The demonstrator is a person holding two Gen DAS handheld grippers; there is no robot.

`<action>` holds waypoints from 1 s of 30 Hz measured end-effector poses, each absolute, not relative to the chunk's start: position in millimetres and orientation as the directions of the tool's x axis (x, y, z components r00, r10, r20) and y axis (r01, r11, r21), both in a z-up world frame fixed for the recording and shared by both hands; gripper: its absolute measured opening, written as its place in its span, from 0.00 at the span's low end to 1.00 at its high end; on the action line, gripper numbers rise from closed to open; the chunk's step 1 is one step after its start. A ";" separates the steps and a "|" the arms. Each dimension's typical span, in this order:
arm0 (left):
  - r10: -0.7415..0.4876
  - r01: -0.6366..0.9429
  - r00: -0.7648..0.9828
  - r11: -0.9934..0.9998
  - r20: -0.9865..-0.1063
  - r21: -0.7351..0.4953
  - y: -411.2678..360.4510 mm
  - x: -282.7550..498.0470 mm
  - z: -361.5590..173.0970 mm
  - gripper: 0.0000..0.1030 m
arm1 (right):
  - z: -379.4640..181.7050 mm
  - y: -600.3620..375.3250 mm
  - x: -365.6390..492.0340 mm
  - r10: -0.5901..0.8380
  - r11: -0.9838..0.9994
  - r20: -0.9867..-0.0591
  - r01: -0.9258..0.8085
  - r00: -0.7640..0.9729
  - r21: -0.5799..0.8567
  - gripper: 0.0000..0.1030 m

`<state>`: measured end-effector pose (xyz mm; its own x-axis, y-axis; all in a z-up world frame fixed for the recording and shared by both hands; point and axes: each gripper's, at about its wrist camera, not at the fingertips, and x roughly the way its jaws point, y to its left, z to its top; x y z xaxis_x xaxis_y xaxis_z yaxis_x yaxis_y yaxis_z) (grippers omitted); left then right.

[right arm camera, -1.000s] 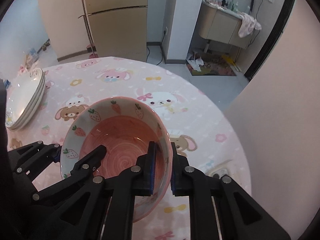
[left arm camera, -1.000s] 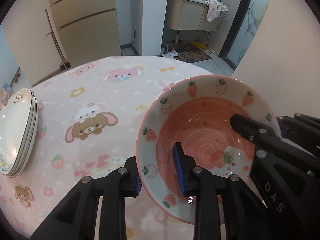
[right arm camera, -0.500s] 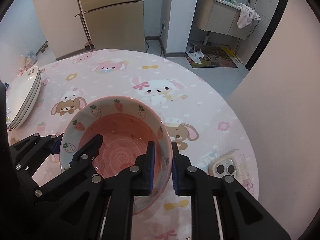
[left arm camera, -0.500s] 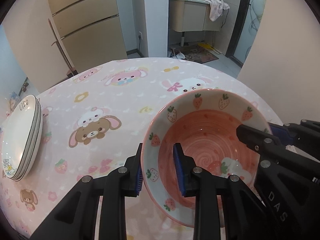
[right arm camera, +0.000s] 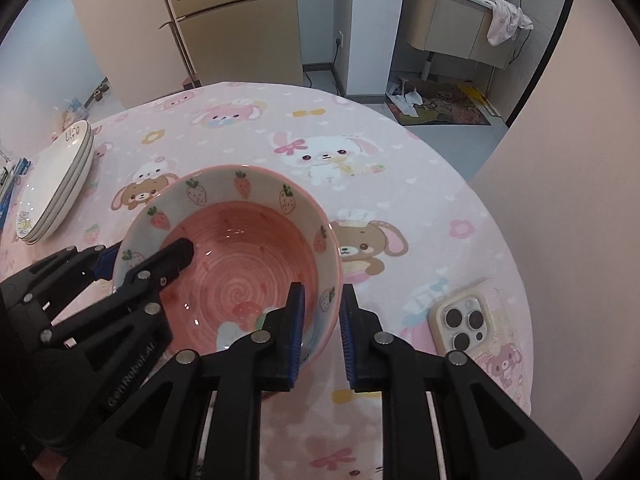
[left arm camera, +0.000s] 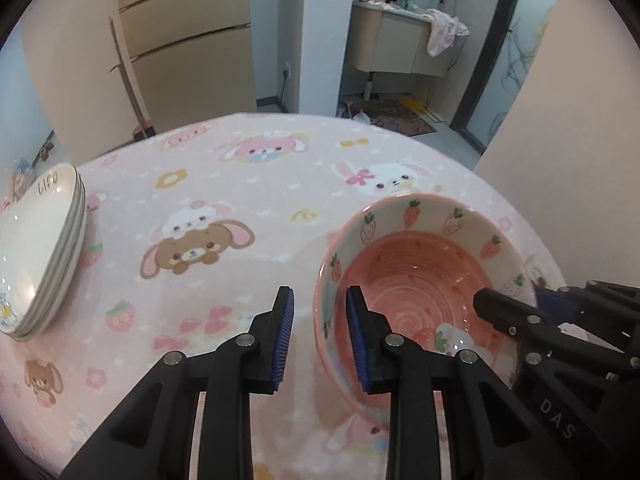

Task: Organize plates and bowls
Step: 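Open the right gripper to release the stacked pink bowl, then move both tools down toward the white bowl beside the cloth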

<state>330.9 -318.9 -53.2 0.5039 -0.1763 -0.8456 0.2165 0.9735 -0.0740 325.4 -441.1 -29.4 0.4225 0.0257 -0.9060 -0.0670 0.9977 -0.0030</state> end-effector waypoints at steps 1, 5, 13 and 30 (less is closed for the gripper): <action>-0.172 0.218 0.515 0.974 -0.840 -0.065 -317.9 327.5 -48.8 0.28 | -27.4 -441.3 323.5 0.031 0.998 -0.906 -0.064 0.422 0.004 0.18; -0.179 0.210 0.549 0.975 -0.816 -0.073 -308.0 309.9 -28.6 0.41 | -14.8 -438.7 314.9 -0.017 0.998 -0.892 -0.051 0.451 -0.044 0.29; -0.229 0.229 0.712 0.969 -0.664 -0.089 -281.4 243.1 47.1 0.76 | 34.6 -443.1 275.3 0.041 0.998 -0.829 -0.060 0.557 0.009 0.36; -0.320 0.342 0.859 0.940 -0.400 -0.019 -248.6 102.5 149.1 1.00 | 130.2 -449.0 163.5 0.158 0.987 -0.655 -0.118 0.739 0.105 0.57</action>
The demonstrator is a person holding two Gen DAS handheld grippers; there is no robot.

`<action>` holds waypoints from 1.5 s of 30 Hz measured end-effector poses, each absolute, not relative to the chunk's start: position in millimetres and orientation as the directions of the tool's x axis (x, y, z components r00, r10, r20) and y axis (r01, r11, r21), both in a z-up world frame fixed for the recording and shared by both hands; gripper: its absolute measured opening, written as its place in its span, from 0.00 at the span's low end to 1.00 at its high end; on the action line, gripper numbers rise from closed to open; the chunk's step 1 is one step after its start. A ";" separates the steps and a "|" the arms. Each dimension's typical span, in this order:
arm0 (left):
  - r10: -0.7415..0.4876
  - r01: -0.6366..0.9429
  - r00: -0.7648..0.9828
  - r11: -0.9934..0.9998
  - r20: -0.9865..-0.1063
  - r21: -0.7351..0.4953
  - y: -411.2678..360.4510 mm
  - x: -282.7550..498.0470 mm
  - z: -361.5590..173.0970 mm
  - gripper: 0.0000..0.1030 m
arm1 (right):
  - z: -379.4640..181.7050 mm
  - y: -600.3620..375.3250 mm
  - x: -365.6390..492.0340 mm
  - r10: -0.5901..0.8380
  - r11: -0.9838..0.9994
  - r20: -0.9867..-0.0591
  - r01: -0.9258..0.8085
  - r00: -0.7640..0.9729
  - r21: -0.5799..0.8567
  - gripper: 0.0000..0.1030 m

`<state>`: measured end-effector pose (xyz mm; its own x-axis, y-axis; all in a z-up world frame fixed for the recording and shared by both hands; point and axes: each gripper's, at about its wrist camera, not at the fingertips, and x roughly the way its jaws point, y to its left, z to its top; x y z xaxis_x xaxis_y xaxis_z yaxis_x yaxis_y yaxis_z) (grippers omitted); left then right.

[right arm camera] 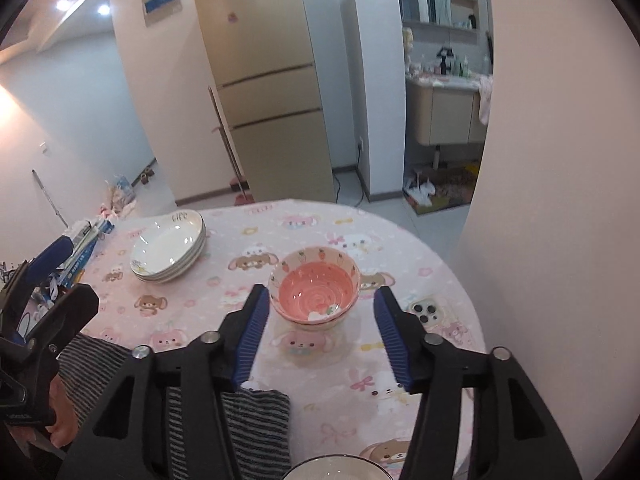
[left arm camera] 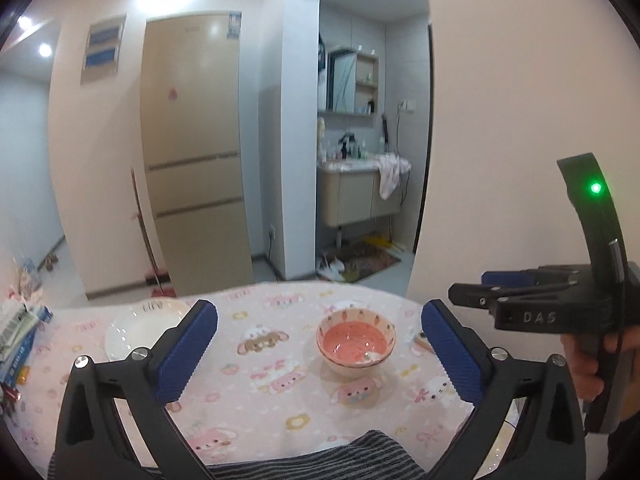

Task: Organize plates and bowls
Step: 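Move both tools down toward the white bowl beside the cloth, then close the right gripper on the rim of the white bowl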

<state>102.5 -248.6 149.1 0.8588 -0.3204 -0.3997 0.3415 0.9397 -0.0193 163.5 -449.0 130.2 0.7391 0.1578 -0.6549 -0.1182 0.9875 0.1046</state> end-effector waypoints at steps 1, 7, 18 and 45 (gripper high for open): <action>-0.326 0.347 0.859 0.938 -0.395 -0.021 -247.4 96.7 151.1 1.00 | 136.5 -449.2 155.4 0.155 0.988 -0.637 -0.123 0.755 0.095 0.60; -0.353 0.363 0.851 0.930 -0.389 -0.050 -241.6 62.3 148.2 1.00 | 143.1 -461.1 122.4 0.185 0.983 -0.593 -0.144 0.783 0.117 0.72; -0.453 0.431 0.757 0.888 -0.471 -0.162 -265.7 12.6 91.2 1.00 | 86.9 -483.1 62.0 0.175 0.984 -0.645 -0.115 0.744 0.135 0.72; -0.461 0.462 0.547 0.862 -0.698 -0.207 -333.1 47.8 -23.0 1.00 | -26.2 -517.5 40.7 0.089 0.996 -0.796 -0.027 0.599 0.091 0.72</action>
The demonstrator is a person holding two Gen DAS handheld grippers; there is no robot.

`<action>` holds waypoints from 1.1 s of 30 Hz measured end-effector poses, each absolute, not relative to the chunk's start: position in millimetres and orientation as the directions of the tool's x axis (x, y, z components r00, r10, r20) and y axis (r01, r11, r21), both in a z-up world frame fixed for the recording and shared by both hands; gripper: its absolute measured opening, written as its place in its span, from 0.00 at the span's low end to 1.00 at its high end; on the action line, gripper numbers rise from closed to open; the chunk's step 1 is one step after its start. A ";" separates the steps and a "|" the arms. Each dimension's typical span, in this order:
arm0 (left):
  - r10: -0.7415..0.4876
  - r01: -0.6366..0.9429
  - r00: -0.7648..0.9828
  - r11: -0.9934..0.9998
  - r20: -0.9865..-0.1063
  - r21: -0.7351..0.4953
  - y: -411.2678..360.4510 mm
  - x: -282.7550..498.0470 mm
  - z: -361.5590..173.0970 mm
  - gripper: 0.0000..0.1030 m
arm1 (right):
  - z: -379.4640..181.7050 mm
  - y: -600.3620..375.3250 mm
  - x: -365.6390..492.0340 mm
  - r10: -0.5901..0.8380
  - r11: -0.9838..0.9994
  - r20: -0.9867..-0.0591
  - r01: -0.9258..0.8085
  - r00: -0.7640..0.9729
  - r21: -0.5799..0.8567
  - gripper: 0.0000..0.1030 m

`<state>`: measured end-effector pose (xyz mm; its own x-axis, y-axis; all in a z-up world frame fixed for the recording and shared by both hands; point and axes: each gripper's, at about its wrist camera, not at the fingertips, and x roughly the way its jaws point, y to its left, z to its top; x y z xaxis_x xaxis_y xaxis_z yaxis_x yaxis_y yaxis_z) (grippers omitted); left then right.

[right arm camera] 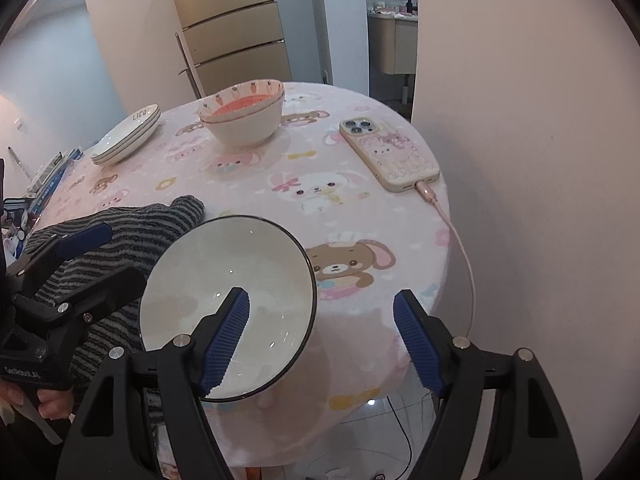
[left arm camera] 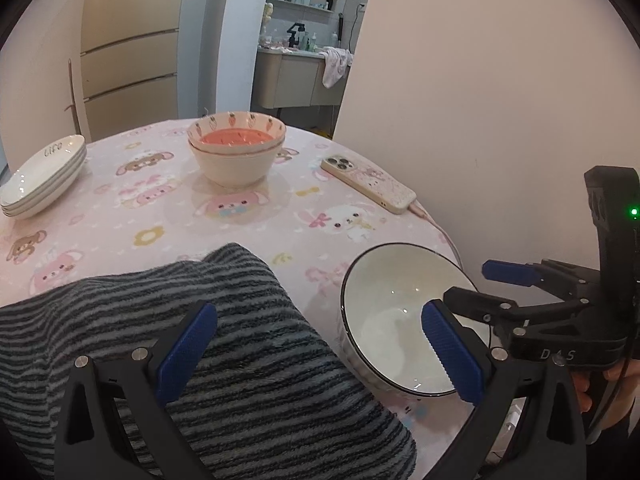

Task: Organize plates and bowls
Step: 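Close the right gripper on the rim of the white bowl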

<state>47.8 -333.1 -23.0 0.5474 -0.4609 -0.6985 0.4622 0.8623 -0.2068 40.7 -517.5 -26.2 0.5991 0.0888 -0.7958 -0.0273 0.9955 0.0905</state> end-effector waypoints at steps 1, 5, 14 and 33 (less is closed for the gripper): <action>-0.463 0.463 0.539 0.861 -0.703 -0.211 -334.7 48.9 -26.1 1.00 | -29.2 -517.2 41.8 0.095 0.995 -0.801 -0.030 0.591 0.096 0.71; -0.470 0.464 0.507 0.855 -0.722 -0.231 -338.0 54.1 -35.4 1.00 | -39.4 -514.7 46.3 0.122 0.992 -0.820 -0.053 0.560 0.112 0.63; -0.480 0.404 0.478 0.864 -0.735 -0.301 -323.6 66.7 -42.7 0.71 | -58.1 -506.2 58.3 0.209 0.977 -0.849 -0.063 0.485 0.204 0.33; -0.647 0.408 0.315 0.753 -0.694 -0.516 -312.8 89.8 -46.7 0.59 | -63.9 -513.3 58.4 0.199 0.975 -0.825 -0.020 0.529 0.223 0.17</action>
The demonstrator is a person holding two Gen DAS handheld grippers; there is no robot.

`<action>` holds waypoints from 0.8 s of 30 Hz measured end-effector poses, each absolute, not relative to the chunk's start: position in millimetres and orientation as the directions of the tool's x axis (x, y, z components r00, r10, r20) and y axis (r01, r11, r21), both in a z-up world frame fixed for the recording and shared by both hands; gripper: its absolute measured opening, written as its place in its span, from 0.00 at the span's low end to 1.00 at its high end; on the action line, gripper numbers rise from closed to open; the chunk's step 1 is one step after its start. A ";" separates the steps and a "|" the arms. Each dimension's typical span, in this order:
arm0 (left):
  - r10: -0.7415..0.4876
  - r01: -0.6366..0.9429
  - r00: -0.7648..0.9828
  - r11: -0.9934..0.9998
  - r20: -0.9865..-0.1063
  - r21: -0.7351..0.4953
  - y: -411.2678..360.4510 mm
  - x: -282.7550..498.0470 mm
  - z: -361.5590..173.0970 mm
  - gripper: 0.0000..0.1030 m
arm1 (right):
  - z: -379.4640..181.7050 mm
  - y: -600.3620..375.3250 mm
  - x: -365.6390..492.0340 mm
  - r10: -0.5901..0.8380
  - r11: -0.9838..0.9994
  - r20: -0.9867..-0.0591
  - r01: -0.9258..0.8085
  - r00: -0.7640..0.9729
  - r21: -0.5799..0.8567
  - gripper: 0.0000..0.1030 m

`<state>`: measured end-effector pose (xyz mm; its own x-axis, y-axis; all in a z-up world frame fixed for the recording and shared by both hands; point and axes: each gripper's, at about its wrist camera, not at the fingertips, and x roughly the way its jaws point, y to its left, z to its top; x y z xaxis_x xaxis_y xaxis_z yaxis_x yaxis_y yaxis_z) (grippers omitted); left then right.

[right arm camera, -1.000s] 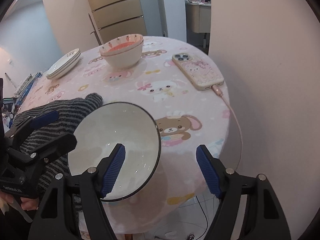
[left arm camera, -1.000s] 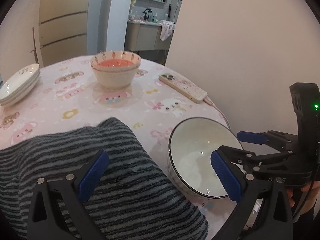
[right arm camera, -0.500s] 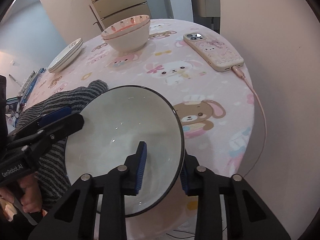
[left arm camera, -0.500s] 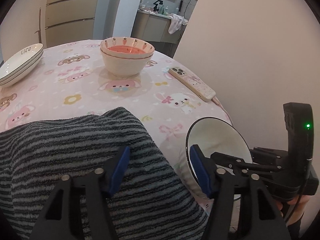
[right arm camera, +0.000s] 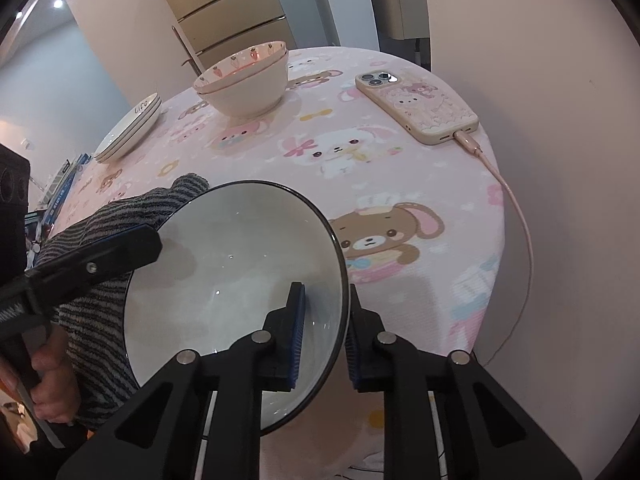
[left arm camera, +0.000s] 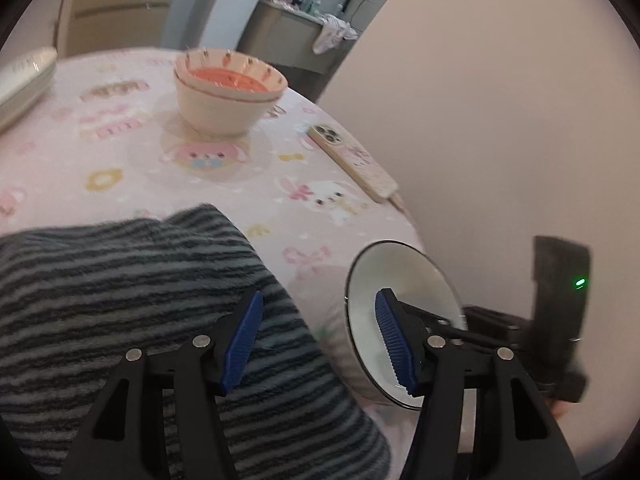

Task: Organize plates and bowls
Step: 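Close the right gripper on the rim of the white bowl, then lift the white bowl with the right gripper toward the plate stack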

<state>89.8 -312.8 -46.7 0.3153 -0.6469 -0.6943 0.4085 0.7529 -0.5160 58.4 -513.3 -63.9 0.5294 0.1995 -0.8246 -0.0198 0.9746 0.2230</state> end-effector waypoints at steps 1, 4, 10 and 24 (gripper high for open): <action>-0.652 0.409 0.303 0.748 -0.695 -0.523 -312.9 90.9 -47.0 0.59 | -64.1 -513.9 58.0 0.203 0.973 -0.821 -0.017 0.533 0.230 0.17; -0.657 0.408 0.293 0.743 -0.695 -0.531 -312.7 93.1 -45.3 0.59 | -65.2 -516.3 58.1 0.220 0.965 -0.815 0.003 0.536 0.262 0.16; -0.645 0.475 0.336 0.745 -0.687 -0.467 -318.8 88.2 -20.5 0.32 | -66.3 -521.7 57.2 0.251 0.949 -0.795 0.022 0.551 0.315 0.13; -0.529 0.494 0.226 0.786 -0.818 -0.372 -360.8 85.5 -64.3 0.18 | -65.8 -520.9 58.9 0.251 0.951 -0.782 0.006 0.571 0.310 0.14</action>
<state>85.5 -360.8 -64.3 0.2258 -0.5288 -0.8182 0.4939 0.7861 -0.3717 58.9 -520.9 -65.8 0.5710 0.2506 -0.7818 0.0065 0.9509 0.3095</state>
